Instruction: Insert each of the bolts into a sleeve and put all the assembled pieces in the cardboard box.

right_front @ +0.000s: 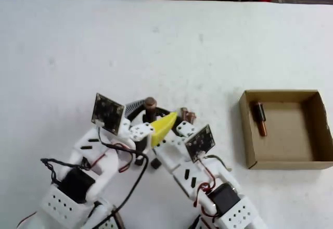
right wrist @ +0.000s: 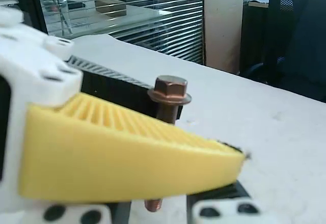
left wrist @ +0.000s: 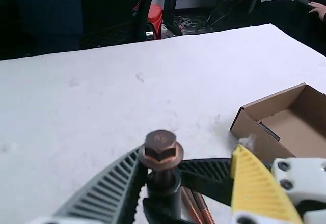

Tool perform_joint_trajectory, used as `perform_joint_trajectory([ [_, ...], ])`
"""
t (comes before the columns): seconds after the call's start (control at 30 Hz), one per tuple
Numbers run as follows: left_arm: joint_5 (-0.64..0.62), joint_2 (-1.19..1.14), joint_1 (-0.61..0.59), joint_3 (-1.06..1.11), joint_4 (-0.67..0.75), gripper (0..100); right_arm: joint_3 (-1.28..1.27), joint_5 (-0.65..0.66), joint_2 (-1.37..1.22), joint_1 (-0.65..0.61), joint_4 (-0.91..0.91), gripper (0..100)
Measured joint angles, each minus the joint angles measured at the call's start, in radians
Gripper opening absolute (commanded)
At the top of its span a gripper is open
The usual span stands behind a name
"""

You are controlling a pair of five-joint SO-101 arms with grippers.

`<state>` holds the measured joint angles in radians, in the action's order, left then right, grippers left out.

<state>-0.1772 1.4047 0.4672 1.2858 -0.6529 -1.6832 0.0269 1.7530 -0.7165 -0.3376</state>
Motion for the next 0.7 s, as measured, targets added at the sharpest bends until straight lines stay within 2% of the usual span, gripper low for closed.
perform_joint_trajectory([
  [0.37, 0.002, 0.002, -0.002, 0.000, 0.000, 29, 0.000, 0.000, 0.000, 0.000, 0.000, 1.6],
  [0.47, 0.043, 0.003, -0.002, 0.000, 0.000, 29, 0.000, 0.000, 0.000, -0.002, 0.000, 1.6],
  [0.7, 0.086, 0.003, -0.092, 0.000, 0.002, 29, 0.000, 0.002, 0.000, -0.005, 0.000, 1.6],
])
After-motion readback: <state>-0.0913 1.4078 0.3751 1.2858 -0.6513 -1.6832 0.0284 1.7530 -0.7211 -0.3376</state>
